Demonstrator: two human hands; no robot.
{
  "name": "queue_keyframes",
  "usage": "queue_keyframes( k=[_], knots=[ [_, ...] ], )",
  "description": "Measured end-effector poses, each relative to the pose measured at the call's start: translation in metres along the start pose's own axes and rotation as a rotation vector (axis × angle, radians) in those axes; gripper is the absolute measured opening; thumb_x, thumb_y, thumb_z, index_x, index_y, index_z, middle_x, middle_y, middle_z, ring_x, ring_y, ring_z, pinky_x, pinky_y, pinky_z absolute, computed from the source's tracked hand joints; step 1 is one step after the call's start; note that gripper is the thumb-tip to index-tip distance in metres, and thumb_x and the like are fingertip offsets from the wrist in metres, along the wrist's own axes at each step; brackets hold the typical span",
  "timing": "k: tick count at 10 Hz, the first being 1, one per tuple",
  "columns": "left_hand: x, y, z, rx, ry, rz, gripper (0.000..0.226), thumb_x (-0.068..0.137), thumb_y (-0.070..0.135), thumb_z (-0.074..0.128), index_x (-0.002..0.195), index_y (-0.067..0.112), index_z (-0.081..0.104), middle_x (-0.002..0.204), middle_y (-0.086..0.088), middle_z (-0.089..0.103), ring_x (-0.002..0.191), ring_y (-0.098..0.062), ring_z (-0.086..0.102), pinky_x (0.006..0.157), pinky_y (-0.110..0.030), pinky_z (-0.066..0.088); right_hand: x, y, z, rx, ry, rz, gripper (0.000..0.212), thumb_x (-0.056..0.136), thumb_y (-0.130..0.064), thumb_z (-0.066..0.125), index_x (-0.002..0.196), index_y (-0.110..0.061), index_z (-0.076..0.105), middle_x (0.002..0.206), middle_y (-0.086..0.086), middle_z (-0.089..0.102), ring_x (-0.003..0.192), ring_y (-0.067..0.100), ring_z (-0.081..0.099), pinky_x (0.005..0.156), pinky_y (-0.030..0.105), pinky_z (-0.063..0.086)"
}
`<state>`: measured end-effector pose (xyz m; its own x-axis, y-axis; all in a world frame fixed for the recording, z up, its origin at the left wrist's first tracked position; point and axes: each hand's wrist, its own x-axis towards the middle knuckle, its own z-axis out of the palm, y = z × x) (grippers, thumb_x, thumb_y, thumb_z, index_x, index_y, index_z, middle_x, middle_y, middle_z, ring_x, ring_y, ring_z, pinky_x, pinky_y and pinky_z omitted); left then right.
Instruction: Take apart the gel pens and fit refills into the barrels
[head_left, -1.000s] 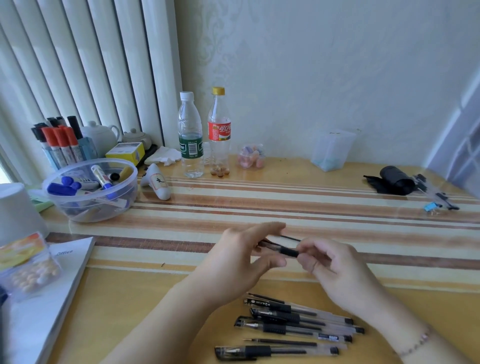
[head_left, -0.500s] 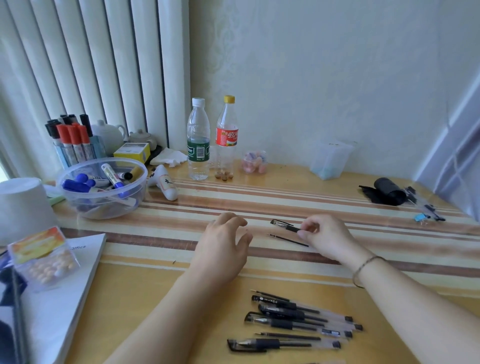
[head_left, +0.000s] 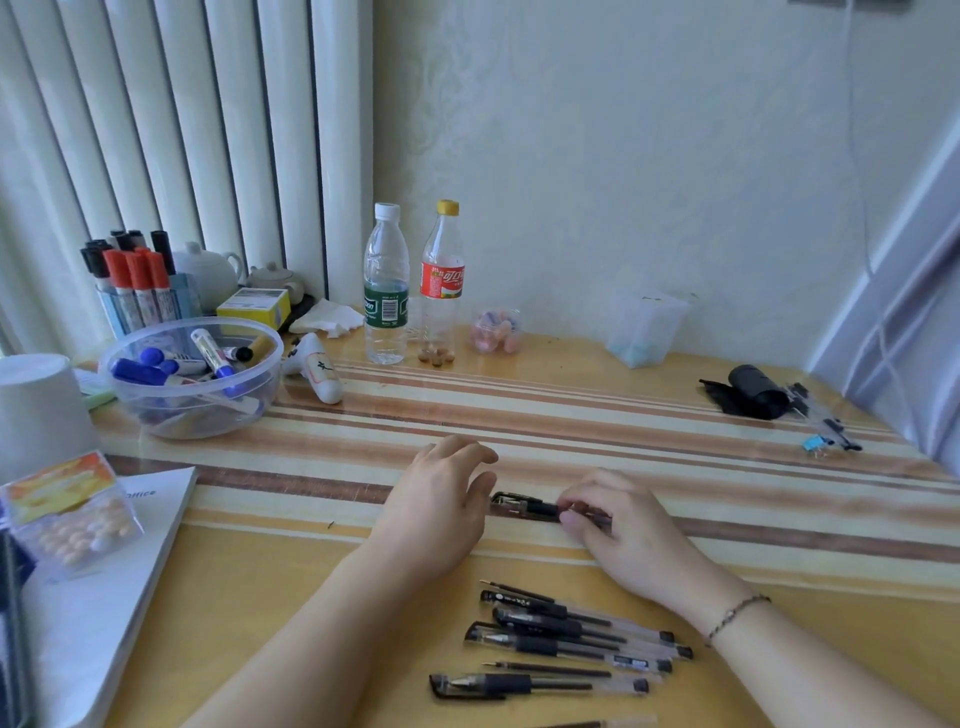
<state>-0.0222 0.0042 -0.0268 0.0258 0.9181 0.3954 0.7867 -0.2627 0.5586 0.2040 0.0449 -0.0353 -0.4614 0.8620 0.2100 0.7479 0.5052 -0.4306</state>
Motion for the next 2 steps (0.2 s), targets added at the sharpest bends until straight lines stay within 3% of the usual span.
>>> queue_keyframes(
  k=[1,2],
  knots=[
    [0.0,-0.003,-0.002,-0.036,0.041,0.041,0.027,0.098,0.026,0.049,0.122,0.023,0.06,0.126,0.009,0.057,0.117,-0.014,0.051,0.093,-0.031,0.047,-0.003,-0.003,-0.008,0.055,0.019,0.048,0.029,0.094,-0.037,0.053,0.121,-0.031,0.062,0.098,-0.018,0.059,0.092,0.0,0.054,0.08,0.016,0.045],
    [-0.005,-0.005,-0.003,-0.087,0.063,0.013,0.025,0.096,0.022,0.054,0.12,0.021,0.063,0.118,0.011,0.059,0.107,-0.011,0.055,0.089,-0.032,0.052,-0.008,-0.001,-0.026,0.09,0.026,0.131,0.034,0.094,-0.038,0.054,0.128,-0.032,0.056,0.107,-0.02,0.058,0.098,-0.004,0.053,0.089,0.019,0.046]
  ],
)
